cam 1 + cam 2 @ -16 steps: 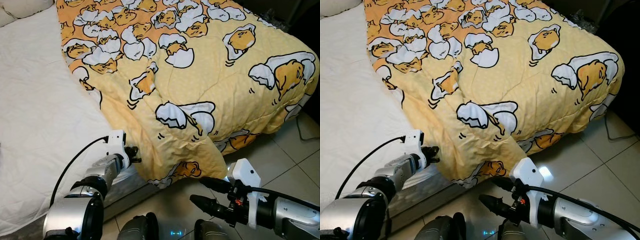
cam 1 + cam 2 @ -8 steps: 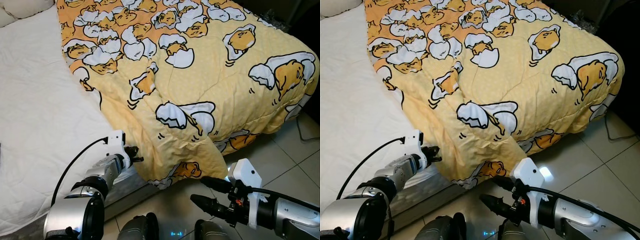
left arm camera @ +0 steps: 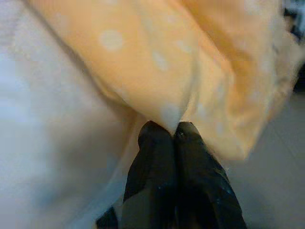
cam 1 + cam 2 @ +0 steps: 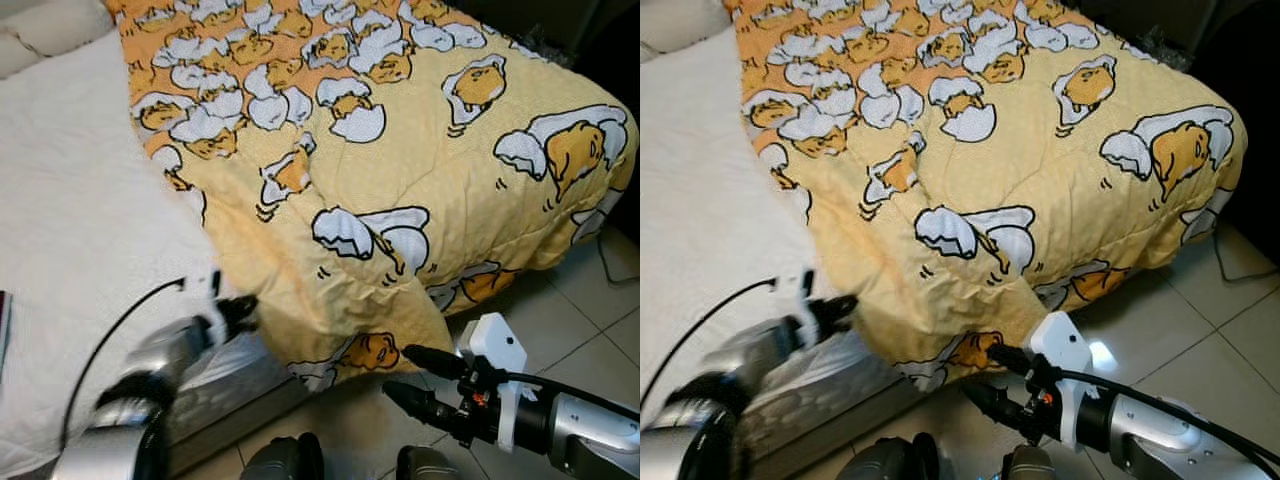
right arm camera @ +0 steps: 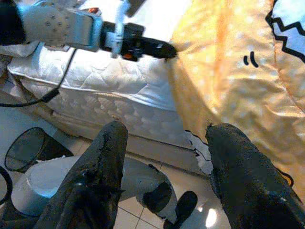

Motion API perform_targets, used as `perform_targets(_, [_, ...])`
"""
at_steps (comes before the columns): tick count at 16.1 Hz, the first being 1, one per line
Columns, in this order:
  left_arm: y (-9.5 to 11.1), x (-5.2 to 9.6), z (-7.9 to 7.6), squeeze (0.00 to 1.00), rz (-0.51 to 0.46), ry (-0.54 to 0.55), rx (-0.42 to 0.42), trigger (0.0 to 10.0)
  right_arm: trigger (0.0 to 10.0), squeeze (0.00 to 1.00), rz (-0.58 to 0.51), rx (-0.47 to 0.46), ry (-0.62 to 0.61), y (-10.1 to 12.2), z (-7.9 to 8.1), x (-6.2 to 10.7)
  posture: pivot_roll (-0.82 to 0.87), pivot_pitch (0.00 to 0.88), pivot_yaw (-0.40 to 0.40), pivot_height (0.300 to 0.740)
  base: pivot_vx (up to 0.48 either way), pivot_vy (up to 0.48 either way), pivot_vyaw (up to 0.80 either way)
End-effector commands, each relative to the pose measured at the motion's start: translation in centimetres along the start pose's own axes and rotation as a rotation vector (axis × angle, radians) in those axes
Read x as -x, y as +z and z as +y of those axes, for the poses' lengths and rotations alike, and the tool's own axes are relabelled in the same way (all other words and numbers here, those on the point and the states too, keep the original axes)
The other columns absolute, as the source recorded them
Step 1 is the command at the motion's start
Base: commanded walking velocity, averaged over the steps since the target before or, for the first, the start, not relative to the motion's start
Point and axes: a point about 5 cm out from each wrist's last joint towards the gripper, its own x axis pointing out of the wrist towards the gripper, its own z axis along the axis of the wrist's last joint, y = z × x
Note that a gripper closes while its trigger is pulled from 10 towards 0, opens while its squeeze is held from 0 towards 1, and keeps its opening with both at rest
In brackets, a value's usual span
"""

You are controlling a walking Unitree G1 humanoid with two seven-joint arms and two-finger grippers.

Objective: Clean up the room

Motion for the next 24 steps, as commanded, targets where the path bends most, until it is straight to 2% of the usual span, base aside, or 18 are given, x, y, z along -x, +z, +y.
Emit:
perform_targets(1, [0.3,1.0,0.3,0.0,0.019,-0.034,-0.033,0.0,10.0,0.0,0.002,-0.004,-0.004,-0.3,0.2,-0.1,-0.15,0.097,0.18,0.74,0.0,0.0,0.0])
perform_targets(3, [0.2,2.4,0.5,0.0,0.034,-0.054,-0.073,0.0,10.0,0.0,0.004,-0.006,-0.002,-0.4,0.2,-0.1,-0.14,0.093,0.182,0.74,0.0,0.0,0.0])
perform_targets(6, [1.4,6.5,1.1,0.0,0.058,-0.07,-0.154,0.0,10.0,0.0,0.002,-0.004,0.0,-0.6,-0.1,-0.2,-0.13,0.095,0.185,0.74,0.0,0.0,0.0])
perform_targets(7, [1.9,7.9,1.8,0.0,0.065,-0.059,-0.17,0.0,10.0,0.0,0.001,-0.006,0.002,-0.6,0.0,-0.3,-0.12,0.099,0.19,0.74,0.0,0.0,0.0])
perform_targets(8, [2.1,8.9,2.6,0.0,0.08,-0.044,-0.178,0.0,10.0,0.0,0.003,-0.007,0.004,-0.7,0.0,-0.3,-0.12,0.102,0.192,0.74,0.0,0.0,0.0])
perform_targets(9, [2.2,9.3,2.8,0.0,0.089,-0.039,-0.181,0.0,10.0,0.0,0.003,-0.007,0.005,-0.7,0.1,-0.3,-0.12,0.102,0.192,0.74,0.0,0.0,0.0])
perform_targets(10, [1.7,10.9,3.5,0.0,0.175,-0.046,-0.215,0.0,10.0,0.0,0.013,-0.01,0.012,-1.0,0.2,-0.2,-0.12,0.092,0.195,0.74,0.0,0.0,0.0])
perform_targets(13, [0.5,12.0,2.9,0.0,0.287,-0.099,-0.231,0.0,10.0,0.0,0.025,-0.007,0.02,-1.3,0.3,-0.2,-0.12,0.092,0.196,0.74,0.0,0.0,0.0])
perform_targets(15, [-1.4,12.0,2.0,0.0,0.359,-0.141,-0.23,0.0,10.0,0.0,0.038,-0.002,0.025,-1.5,0.4,-0.2,-0.12,0.09,0.197,0.74,0.0,0.0,0.0])
perform_targets(17, [-1.9,12.0,1.9,0.0,0.377,-0.127,-0.253,0.0,10.0,0.0,0.039,0.001,0.026,-1.5,0.4,-0.2,-0.12,0.09,0.196,0.74,0.0,0.0,0.0])
perform_targets(18, [-1.6,11.7,2.2,0.0,0.349,-0.07,-0.236,10.0,10.0,0.0,0.039,0.002,0.026,-1.5,0.4,-0.2,-0.13,0.085,0.195,0.74,0.0,0.0,0.0])
perform_targets(19, [-1.1,11.6,2.4,1.0,0.317,-0.043,-0.23,10.0,10.0,0.0,0.04,0.003,0.026,-1.5,0.4,-0.2,-0.13,0.085,0.195,0.74,0.0,0.0,0.0])
perform_targets(21, [-0.6,11.6,2.4,1.0,0.3,-0.039,-0.253,10.0,10.0,0.0,0.04,0.004,0.026,-1.5,0.3,-0.2,-0.12,0.084,0.194,0.74,0.0,0.0,0.0])
perform_targets(22, [0.5,11.5,2.6,1.0,0.25,-0.002,-0.291,10.0,10.0,0.0,0.04,0.003,0.022,-1.6,0.2,-0.1,-0.12,0.072,0.193,0.74,0.0,0.0,0.0])
perform_targets(23, [1.3,11.5,2.9,0.33,0.202,0.025,-0.308,10.0,10.0,0.0,0.039,0.002,0.017,-1.6,0.1,-0.1,-0.12,0.068,0.193,0.74,0.0,0.0,0.0])
perform_targets(24, [2.7,11.2,2.8,0.0,0.112,0.04,-0.321,10.0,10.0,0.0,0.031,0.002,0.003,-1.5,-0.1,-0.1,-0.12,0.06,0.192,0.74,0.0,0.0,0.0])
